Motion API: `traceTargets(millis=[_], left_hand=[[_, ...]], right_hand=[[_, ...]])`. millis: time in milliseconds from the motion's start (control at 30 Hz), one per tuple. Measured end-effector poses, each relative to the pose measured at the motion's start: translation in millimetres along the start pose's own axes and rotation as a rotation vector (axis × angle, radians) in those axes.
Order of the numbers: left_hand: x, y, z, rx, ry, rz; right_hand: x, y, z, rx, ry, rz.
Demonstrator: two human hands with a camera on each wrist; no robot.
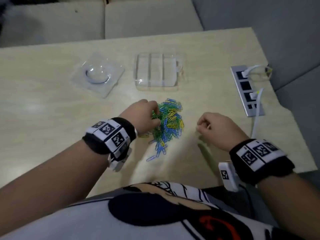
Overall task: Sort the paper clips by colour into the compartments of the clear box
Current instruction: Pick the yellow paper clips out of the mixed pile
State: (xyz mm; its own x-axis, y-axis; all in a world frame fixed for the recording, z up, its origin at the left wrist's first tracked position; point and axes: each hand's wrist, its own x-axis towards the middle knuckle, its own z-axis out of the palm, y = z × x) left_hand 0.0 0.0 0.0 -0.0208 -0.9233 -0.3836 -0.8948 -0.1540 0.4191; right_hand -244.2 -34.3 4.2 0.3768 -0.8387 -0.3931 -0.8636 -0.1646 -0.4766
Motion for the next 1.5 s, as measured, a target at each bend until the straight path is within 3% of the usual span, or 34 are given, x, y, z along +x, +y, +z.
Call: traceTargets(millis=[100, 333, 767, 933, 1000, 1133, 1233, 1400, 1500], left_hand=[[9, -4, 15, 0.052, 0.068, -0.047], [14, -16, 43, 0.18, 0.055, -0.042], [24, -18, 35, -0.064, 0.203, 0.031], [34, -6, 35, -0.177, 0.13, 0.178], [35, -1, 37, -0.304, 0.082, 0.142], [32, 7, 39, -1.068, -0.083, -0.085], [32, 15, 36, -1.367, -0.174, -0.203], [32, 19, 33, -1.501, -0.238, -0.303], [31, 17, 32, -1.376, -0.289, -0.342]], right_hand=[[23, -12, 19, 0.006, 0.049, -0.029], [45, -29, 63, -0.058, -0.03, -0.077], [57, -11, 43, 0.033, 0.153, -0.136], [54, -17, 36, 0.131, 0.186, -0.122], [52, -20, 32, 0.184, 0.207, -0.127], [46, -29, 29, 0.284, 0.247, -0.165], [43, -37, 29, 0.361, 0.203, -0.195], [41, -40, 28, 0.264, 0.195, -0.384], [45, -26, 25, 0.213, 0.325, -0.21]])
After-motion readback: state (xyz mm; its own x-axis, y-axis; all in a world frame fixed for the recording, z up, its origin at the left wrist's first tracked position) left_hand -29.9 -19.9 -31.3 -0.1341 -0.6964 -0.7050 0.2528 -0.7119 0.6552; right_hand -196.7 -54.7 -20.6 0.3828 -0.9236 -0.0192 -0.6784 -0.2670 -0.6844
